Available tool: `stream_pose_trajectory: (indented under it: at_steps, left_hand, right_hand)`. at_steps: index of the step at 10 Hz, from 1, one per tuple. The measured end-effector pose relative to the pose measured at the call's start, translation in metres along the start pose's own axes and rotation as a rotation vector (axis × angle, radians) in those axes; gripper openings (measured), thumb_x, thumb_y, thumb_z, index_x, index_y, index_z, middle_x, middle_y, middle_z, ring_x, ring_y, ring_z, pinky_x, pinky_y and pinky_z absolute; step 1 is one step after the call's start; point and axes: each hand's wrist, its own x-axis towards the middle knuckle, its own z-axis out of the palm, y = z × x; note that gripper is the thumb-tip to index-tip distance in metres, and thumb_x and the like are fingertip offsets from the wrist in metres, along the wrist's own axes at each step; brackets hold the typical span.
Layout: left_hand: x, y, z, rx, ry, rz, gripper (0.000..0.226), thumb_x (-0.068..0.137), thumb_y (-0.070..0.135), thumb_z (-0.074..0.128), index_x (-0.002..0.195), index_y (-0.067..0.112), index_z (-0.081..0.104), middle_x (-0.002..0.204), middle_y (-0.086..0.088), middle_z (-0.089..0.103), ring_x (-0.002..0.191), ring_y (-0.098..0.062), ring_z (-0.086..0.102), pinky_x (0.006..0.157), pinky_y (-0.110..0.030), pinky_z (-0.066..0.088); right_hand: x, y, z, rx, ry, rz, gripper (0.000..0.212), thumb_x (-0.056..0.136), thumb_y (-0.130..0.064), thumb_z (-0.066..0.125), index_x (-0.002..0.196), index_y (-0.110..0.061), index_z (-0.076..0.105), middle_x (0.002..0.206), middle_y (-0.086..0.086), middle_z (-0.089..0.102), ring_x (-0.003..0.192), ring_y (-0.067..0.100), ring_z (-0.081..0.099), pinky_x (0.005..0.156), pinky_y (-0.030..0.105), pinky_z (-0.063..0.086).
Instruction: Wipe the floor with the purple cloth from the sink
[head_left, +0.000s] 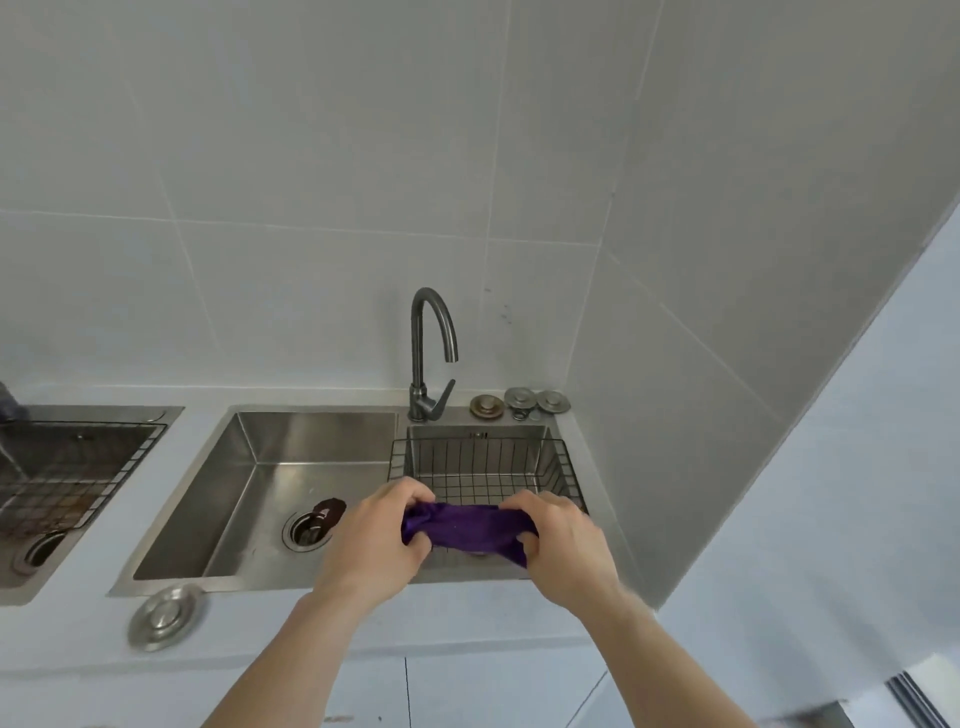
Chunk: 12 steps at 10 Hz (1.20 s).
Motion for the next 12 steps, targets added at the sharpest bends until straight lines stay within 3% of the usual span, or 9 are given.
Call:
stream_pose_trajectory:
  at_steps: [1,4,5,7,8,9,10,11,12]
  left_hand:
    - [0.064,-0.008,0.025,0.045,-0.043,-0.027,0.043,0.082,0.017,0.071,0.115,0.040,0.053,0.108,0.024,0.064,0.101,-0.005,0.066,0.087,-0.032,0.057]
    - [0.201,-0.036,0.084,0.158,-0.180,-0.057,0.036,0.084,0.020,0.072,0.105,0.040,0.051,0.101,0.020,0.066,0.091,-0.006,0.067,0.085,-0.027,0.055]
    - [0.231,-0.052,0.103,0.199,-0.191,-0.058,0.034,0.081,0.020,0.073,0.104,0.036,0.054,0.094,0.023,0.060,0.088,-0.010,0.065,0.087,-0.032,0.052]
    - [0.260,-0.087,0.154,0.326,-0.274,-0.099,0.030,0.089,0.021,0.063,0.115,0.035,0.056,0.108,0.015,0.070,0.096,-0.015,0.063,0.092,-0.034,0.047]
    - [0.255,-0.099,0.179,0.366,-0.321,-0.085,0.040,0.090,0.013,0.059,0.123,0.035,0.053,0.111,0.012,0.071,0.100,-0.016,0.064,0.093,-0.032,0.046]
    - [0.247,-0.110,0.194,0.437,-0.443,-0.107,0.055,0.091,0.012,0.056,0.141,0.034,0.045,0.135,0.009,0.061,0.125,-0.018,0.054,0.108,-0.033,0.038]
    - [0.235,-0.120,0.203,0.451,-0.594,-0.153,0.067,0.096,0.030,0.051,0.156,0.035,0.021,0.163,0.006,0.032,0.149,-0.019,0.029,0.123,-0.037,0.022]
    - [0.230,-0.123,0.205,0.452,-0.666,-0.164,0.074,0.098,0.039,0.047,0.159,0.036,0.005,0.169,0.005,0.019,0.154,-0.020,0.019,0.126,-0.040,0.015]
    - [0.231,-0.120,0.197,0.437,-0.637,-0.130,0.070,0.098,0.042,0.047,0.158,0.035,0.012,0.167,0.006,0.022,0.154,-0.019,0.021,0.127,-0.040,0.013]
  right_hand:
    - [0.060,0.035,0.016,0.040,-0.061,0.023,0.043,0.087,-0.006,0.056,0.120,-0.034,0.059,0.115,-0.009,0.063,0.108,0.018,0.055,0.085,0.037,0.052]
    - [0.189,0.107,0.063,0.067,-0.188,0.112,0.043,0.088,-0.005,0.064,0.120,-0.033,0.064,0.111,-0.013,0.062,0.106,0.012,0.058,0.089,0.032,0.053]
    - [0.216,0.120,0.085,0.068,-0.231,0.153,0.048,0.087,-0.006,0.065,0.126,-0.036,0.061,0.115,-0.013,0.064,0.107,0.012,0.060,0.091,0.033,0.054]
    - [0.236,0.145,0.133,0.010,-0.292,0.169,0.065,0.081,-0.002,0.071,0.132,-0.037,0.054,0.118,-0.008,0.061,0.106,0.016,0.060,0.085,0.035,0.056]
    - [0.231,0.158,0.156,-0.025,-0.348,0.141,0.068,0.080,0.000,0.071,0.136,-0.033,0.054,0.126,-0.004,0.061,0.112,0.020,0.059,0.088,0.038,0.058]
    - [0.221,0.168,0.173,-0.086,-0.480,0.139,0.065,0.088,-0.004,0.066,0.145,-0.029,0.047,0.149,0.001,0.046,0.131,0.025,0.049,0.103,0.041,0.051]
    - [0.208,0.173,0.185,-0.115,-0.580,0.148,0.069,0.092,-0.018,0.064,0.152,-0.028,0.033,0.162,0.003,0.030,0.141,0.025,0.038,0.111,0.043,0.044]
    - [0.206,0.171,0.184,-0.111,-0.599,0.166,0.069,0.095,-0.027,0.060,0.154,-0.029,0.025,0.164,0.003,0.024,0.143,0.025,0.034,0.113,0.043,0.042]
    - [0.206,0.166,0.175,-0.103,-0.554,0.165,0.063,0.098,-0.034,0.055,0.154,-0.028,0.026,0.163,0.004,0.025,0.146,0.025,0.032,0.115,0.041,0.039]
